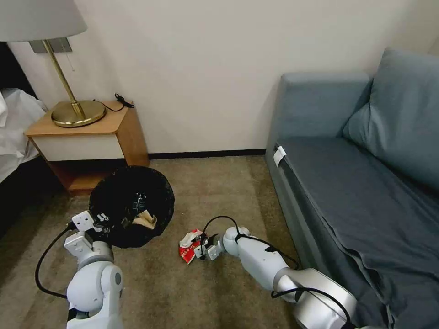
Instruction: Pick up the trash bin, then pick up the garbage on the floor and place it into the trash bin.
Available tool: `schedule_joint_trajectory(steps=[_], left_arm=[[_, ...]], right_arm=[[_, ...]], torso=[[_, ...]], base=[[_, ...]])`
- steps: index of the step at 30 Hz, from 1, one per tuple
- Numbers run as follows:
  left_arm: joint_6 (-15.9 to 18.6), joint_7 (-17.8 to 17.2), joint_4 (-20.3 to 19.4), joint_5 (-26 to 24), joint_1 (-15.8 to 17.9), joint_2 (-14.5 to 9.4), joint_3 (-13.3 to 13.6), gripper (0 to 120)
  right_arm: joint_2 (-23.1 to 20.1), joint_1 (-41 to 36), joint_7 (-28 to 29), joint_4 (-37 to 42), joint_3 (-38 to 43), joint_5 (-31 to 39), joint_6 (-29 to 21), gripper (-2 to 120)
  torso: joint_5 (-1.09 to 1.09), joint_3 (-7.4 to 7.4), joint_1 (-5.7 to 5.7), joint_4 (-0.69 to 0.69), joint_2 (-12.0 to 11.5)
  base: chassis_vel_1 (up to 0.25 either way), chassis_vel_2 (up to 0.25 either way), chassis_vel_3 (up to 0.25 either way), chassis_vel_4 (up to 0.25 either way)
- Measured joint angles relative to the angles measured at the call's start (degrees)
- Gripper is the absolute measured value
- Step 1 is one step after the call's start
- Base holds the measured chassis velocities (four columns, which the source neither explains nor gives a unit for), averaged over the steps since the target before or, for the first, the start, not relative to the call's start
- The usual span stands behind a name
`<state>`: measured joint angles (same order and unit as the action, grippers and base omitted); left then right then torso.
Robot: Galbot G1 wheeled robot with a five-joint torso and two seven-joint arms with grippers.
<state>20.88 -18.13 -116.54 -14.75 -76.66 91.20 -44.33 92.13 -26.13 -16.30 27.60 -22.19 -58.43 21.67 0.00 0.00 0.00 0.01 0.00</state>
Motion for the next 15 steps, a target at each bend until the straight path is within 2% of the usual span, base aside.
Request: schedule_joint_trajectory(steps=[1, 3, 15], left_arm=[[0.0, 0.0, 0.0, 0.0, 0.0, 0.0, 0.0, 1], [0.0, 0.0, 0.1, 0.0, 0.1, 0.0, 0.0, 1], [-0.1, 0.0, 0.2, 0.0, 0.0, 0.0, 0.0, 1]], right_arm=[[0.0, 0.0, 0.0, 0.0, 0.0, 0.0, 0.0, 12], [0.0, -0.1, 0.0, 0.1, 0.0, 0.1, 0.0, 1], [0.0, -0.3, -0.2, 1.2, 2.1, 0.5, 0.0, 0]], torso=[[0.0, 0.0, 0.0, 0.0, 0.0], [0.0, 0.0, 0.0, 0.0, 0.0], [0.0, 0.0, 0.0, -0.01, 0.0]], base=[[0.0, 0.0, 0.0, 0.0], [0.0, 0.0, 0.0, 0.0], [0.0, 0.0, 0.0, 0.0]])
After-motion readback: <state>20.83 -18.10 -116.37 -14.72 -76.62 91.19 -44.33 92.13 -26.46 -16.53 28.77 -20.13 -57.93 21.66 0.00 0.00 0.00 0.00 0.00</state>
